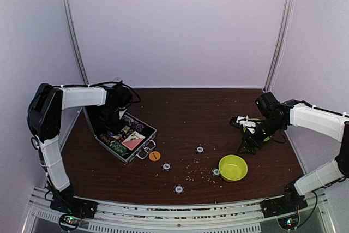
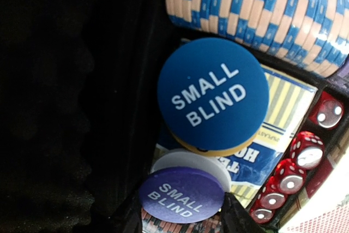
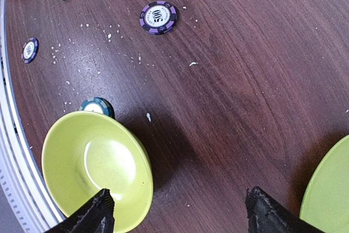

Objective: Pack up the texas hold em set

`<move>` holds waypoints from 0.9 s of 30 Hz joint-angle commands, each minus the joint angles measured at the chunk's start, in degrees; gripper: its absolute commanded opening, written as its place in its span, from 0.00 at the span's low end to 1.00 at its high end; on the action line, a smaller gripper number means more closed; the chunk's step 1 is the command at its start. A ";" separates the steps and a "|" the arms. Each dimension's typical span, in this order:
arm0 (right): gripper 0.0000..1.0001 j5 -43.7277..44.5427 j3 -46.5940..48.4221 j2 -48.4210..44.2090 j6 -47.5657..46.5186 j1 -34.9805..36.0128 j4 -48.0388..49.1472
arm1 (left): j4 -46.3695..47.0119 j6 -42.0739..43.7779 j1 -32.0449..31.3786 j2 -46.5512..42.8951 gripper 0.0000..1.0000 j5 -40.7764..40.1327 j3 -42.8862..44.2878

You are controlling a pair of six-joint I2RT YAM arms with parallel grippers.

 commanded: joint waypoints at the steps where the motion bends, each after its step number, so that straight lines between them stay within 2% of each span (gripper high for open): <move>1: 0.84 0.71 1.12 -1.10 -0.93 0.44 -0.68 | 0.73 0.44 0.48 1.06 0.50 0.82 0.73; 12: 0.84 0.85 1.10 -1.21 -0.88 0.47 -0.68 | -0.57 0.11 0.41 -0.88 0.55 -0.81 0.86; 17: 0.84 0.97 1.11 -1.00 -0.88 0.47 -0.68 | -0.71 -0.32 -0.61 -4.90 0.55 1.78 1.04; 20: 0.84 1.06 1.16 -0.75 -0.89 0.47 -0.67 | -0.85 -0.68 -3.64 -6.98 0.54 1.44 1.84; 27: 0.84 1.17 1.18 -0.27 -0.88 0.47 -0.67 | -2.06 -2.06 -15.64 -6.96 0.53 4.07 6.58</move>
